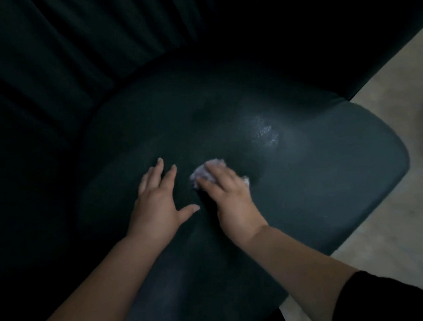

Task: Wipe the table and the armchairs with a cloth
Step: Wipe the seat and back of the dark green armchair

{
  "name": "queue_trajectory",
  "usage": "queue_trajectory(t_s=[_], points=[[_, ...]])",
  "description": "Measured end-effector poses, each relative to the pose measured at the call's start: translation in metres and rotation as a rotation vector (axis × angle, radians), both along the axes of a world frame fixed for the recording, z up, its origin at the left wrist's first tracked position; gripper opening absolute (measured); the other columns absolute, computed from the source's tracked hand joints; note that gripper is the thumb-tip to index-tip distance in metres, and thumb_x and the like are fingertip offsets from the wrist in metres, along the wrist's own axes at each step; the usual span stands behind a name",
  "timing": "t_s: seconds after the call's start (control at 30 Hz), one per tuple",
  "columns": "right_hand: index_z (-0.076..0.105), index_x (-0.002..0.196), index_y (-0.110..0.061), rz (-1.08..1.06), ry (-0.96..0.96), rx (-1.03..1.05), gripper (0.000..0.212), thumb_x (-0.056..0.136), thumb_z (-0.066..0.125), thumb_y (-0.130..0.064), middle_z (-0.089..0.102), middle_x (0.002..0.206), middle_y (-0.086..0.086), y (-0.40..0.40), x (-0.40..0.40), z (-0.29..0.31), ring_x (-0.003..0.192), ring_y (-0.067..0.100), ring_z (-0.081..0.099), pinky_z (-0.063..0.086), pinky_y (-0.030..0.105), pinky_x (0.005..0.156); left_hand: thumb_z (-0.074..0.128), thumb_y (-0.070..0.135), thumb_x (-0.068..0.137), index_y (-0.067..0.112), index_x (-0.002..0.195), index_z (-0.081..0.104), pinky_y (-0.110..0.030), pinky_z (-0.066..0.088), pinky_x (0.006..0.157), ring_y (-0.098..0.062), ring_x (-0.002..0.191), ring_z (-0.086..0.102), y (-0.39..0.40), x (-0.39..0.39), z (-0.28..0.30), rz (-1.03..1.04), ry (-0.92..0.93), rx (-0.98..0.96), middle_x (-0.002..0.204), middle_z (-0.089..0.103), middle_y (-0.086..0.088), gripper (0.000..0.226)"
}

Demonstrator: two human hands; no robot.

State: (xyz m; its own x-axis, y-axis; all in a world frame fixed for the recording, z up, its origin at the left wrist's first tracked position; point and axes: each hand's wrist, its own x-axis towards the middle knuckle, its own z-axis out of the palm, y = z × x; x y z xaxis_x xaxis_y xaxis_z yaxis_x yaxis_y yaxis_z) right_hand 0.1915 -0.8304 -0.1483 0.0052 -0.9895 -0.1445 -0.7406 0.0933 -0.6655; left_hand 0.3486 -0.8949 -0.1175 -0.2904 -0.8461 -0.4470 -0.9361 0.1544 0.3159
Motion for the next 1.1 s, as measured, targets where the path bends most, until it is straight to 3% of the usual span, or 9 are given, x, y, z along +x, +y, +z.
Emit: queue_trajectory(t_s=[0.13,0.23,0.3,0.37,0.47,0.63,0.77,0.87,1.1], points=[[0.061,0.122,-0.018,0.116,-0.010,-0.048,0.037,0.086,0.055,-0.012,0.049,0.137,0.012,0.004,-0.004,0.000,0.126,0.033,0.044,0.035,0.049,0.106,0.073,0.052,0.073,0.021,0.150,0.021,-0.031,0.011,0.115,-0.020,0.144,0.002,0.003,-0.003,0.004,-0.014,-0.014,0.001,0.160,0.000,0.001,0.098],[0.062,0.117,-0.025,-0.096,0.074,-0.101,0.029,0.088,0.060,-0.031,0.056,0.128,0.005,-0.012,-0.041,0.004,0.122,0.025,0.049,0.034,0.046,0.108,0.071,0.054,0.074,0.024,0.150,0.021,-0.035,0.015,0.116,-0.018,0.144,0.001,0.008,-0.012,0.009,-0.073,-0.005,0.000,0.159,-0.002,0.003,0.096],[0.059,0.125,-0.022,-0.283,0.020,-0.030,0.034,0.092,0.054,-0.020,0.044,0.142,0.002,-0.018,-0.071,0.008,0.133,0.024,0.037,0.024,0.038,0.114,0.069,0.055,0.075,0.026,0.150,0.018,-0.040,0.019,0.117,-0.016,0.144,-0.001,0.012,-0.020,0.011,-0.120,0.012,0.015,0.159,-0.005,0.007,0.095],[0.055,0.131,-0.016,-0.326,0.137,-0.019,0.047,0.088,0.050,0.003,0.032,0.150,0.011,-0.011,-0.091,0.006,0.140,0.032,0.024,0.017,0.042,0.116,0.068,0.056,0.076,0.027,0.150,0.017,-0.041,0.019,0.117,-0.014,0.144,-0.003,0.016,-0.027,0.011,-0.151,0.015,0.036,0.159,-0.007,0.008,0.095],[0.059,0.127,-0.011,-0.252,0.062,-0.021,0.051,0.082,0.051,0.011,0.035,0.147,0.019,0.009,-0.077,0.005,0.138,0.041,0.026,0.020,0.052,0.113,0.067,0.056,0.076,0.027,0.150,0.016,-0.042,0.019,0.117,-0.015,0.144,-0.003,0.019,-0.035,0.008,-0.158,-0.002,0.042,0.159,-0.008,0.007,0.095],[0.063,0.122,-0.014,-0.019,-0.011,-0.032,0.036,0.089,0.050,-0.009,0.046,0.140,0.014,0.033,-0.046,0.008,0.129,0.037,0.041,0.034,0.050,0.105,0.067,0.055,0.077,0.025,0.151,0.016,-0.039,0.017,0.117,-0.017,0.144,-0.002,0.024,-0.040,0.004,-0.218,-0.042,0.034,0.159,-0.006,0.004,0.095],[0.068,0.113,-0.008,-0.276,0.096,-0.162,0.037,0.084,0.045,-0.007,0.056,0.128,0.019,0.024,-0.092,0.012,0.114,0.039,0.052,0.042,0.046,0.098,0.067,0.055,0.077,0.025,0.151,0.015,-0.038,0.016,0.118,-0.018,0.145,-0.002,0.026,-0.041,0.002,-0.234,-0.053,0.023,0.159,-0.005,0.003,0.096],[0.066,0.117,-0.008,-0.422,0.128,-0.086,0.046,0.078,0.049,0.011,0.047,0.138,0.019,0.033,-0.120,0.006,0.127,0.039,0.043,0.035,0.051,0.104,0.066,0.056,0.077,0.025,0.151,0.015,-0.038,0.016,0.117,-0.018,0.145,-0.002,0.027,-0.042,0.000,-0.228,-0.063,0.016,0.159,-0.005,0.003,0.095],[0.068,0.114,-0.013,-0.106,-0.018,-0.106,0.036,0.082,0.060,0.003,0.052,0.135,0.014,0.054,-0.056,0.000,0.127,0.037,0.044,0.037,0.054,0.102,0.067,0.054,0.077,0.023,0.151,0.016,-0.035,0.012,0.117,-0.020,0.145,-0.001,0.029,-0.048,0.002,-0.223,-0.080,-0.004,0.160,-0.003,0.000,0.095]])
